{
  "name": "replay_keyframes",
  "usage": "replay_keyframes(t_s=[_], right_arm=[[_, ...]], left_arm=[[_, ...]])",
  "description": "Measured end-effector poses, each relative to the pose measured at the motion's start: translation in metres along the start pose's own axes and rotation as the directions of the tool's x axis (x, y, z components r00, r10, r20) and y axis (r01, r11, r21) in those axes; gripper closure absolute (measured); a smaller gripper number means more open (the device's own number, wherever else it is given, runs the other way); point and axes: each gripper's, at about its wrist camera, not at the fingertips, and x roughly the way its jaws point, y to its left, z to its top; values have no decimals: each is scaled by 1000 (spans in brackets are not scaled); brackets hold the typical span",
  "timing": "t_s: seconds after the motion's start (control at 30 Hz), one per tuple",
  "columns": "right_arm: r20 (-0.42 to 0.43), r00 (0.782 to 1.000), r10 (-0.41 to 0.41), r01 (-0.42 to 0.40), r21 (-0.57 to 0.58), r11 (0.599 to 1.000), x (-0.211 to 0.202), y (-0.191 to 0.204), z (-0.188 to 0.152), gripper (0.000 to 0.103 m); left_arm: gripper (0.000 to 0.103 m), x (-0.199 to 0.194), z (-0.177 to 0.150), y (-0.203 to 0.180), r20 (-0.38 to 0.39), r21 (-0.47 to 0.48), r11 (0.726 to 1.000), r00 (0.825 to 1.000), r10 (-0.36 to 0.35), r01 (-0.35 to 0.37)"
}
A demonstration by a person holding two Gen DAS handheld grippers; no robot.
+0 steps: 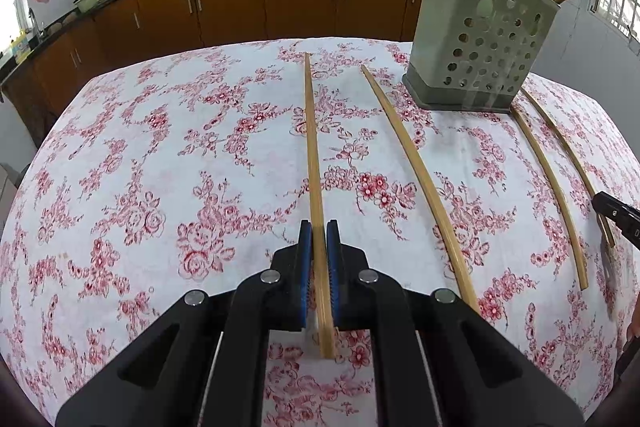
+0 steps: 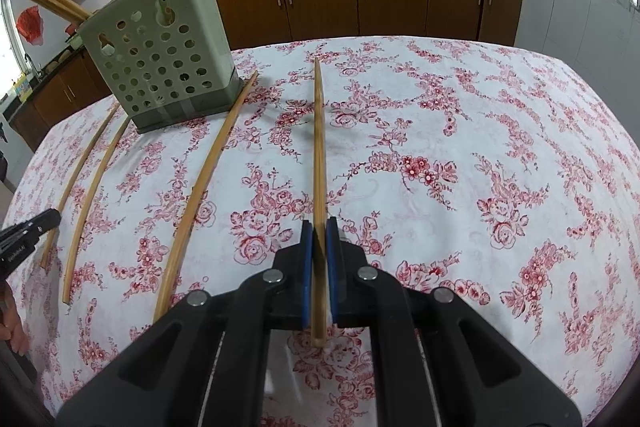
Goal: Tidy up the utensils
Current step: 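Grasp a wooden chopstick with the left tool while the right tool grasps another, then lift both held chopsticks and lower them into the green holder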
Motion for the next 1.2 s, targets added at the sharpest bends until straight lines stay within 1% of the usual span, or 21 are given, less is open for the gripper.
replay_keyframes(t_s=[0.07,0.13,0.2,0.37,0.47,0.57,0.7,0.83,0.97,1.2], right_arm=[[3,1000,-1,1,-2,1000,-4,-1,-3,95],[24,1000,5,-5,7,1000,-13,-3,-5,95],[55,998,9,-9,14,1000,-24,-5,-3,95],[162,987,16,-22,33,999,-62,-10,12,95],[236,972,20,-30,39,999,-85,-11,25,95],[290,956,27,-39,35,999,-104,-12,36,95],[345,938,38,-49,23,999,-123,-9,47,95],[379,924,45,-55,17,998,-131,-6,53,95],[393,918,50,-60,13,998,-136,-5,57,95],[404,912,68,-73,-5,997,-140,1,62,95]], left_arm=[[96,-4,-3,1,-14,-10,1000,1000,-5,4],[96,-8,-5,2,-26,-15,1000,1000,-10,10],[96,-16,-6,0,-13,-14,1000,1000,-11,11],[96,-49,6,2,74,-14,999,997,-38,39],[96,-73,20,2,145,-20,998,988,-61,65],[96,-96,32,3,215,-25,996,973,-82,89],[96,-115,42,1,268,-34,993,958,-101,115],[96,-128,50,0,308,-31,992,945,-107,122],[96,-136,56,1,329,-28,991,937,-116,132],[96,-144,60,-4,340,-12,991,933,-120,131]])
